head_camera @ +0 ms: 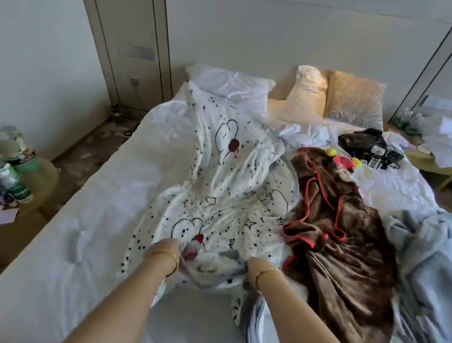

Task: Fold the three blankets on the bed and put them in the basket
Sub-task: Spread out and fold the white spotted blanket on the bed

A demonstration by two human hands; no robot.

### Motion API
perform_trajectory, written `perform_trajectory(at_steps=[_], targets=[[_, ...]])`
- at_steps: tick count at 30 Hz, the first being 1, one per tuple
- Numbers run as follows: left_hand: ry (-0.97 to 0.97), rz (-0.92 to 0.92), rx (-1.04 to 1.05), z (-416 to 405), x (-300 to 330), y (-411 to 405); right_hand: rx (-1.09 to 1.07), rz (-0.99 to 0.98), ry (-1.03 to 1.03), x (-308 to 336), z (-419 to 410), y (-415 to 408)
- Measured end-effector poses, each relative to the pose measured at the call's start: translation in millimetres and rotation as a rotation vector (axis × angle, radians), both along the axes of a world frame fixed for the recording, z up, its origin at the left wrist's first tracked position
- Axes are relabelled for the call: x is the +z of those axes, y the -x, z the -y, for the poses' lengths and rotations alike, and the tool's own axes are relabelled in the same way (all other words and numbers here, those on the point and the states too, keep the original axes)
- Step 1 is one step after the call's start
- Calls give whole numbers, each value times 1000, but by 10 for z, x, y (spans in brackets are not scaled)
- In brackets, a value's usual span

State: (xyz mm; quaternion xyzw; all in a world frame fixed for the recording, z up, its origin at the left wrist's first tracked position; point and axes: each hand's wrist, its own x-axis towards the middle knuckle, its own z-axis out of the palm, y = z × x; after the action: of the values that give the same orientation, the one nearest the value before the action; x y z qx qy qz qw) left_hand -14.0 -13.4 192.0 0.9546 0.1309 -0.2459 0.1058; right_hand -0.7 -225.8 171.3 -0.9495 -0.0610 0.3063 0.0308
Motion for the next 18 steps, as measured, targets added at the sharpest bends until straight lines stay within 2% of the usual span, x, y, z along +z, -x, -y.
perform_trajectory(at_steps=[2,4,8,10,12,14,16,17,18], targets=[[-25,67,-13,-8,83,-103,-59,33,-17,16,48,-20],[-57,51,-33,7,76,-123,-97,42,-16,20,97,-50],[-69,-8,5,42,-125,-103,-220,-108,-16,-111,203,12],[-53,31,27,101,-52,-198,-439,-118,-232,10,186,-12],[20,165,42,197,241,-406,-666,33,-493,401,135,-224],[196,415,115,316,829,-723,-813,283,-758,1021,52,-587],[474,745,256,460,1670,-1161,-797,560,-956,1892,-44,-982],[676,928,321,514,2147,-1300,-766,754,-1075,2379,-79,-1110],[963,1119,332,567,2614,-1347,-700,969,-1213,2841,-107,-1164]])
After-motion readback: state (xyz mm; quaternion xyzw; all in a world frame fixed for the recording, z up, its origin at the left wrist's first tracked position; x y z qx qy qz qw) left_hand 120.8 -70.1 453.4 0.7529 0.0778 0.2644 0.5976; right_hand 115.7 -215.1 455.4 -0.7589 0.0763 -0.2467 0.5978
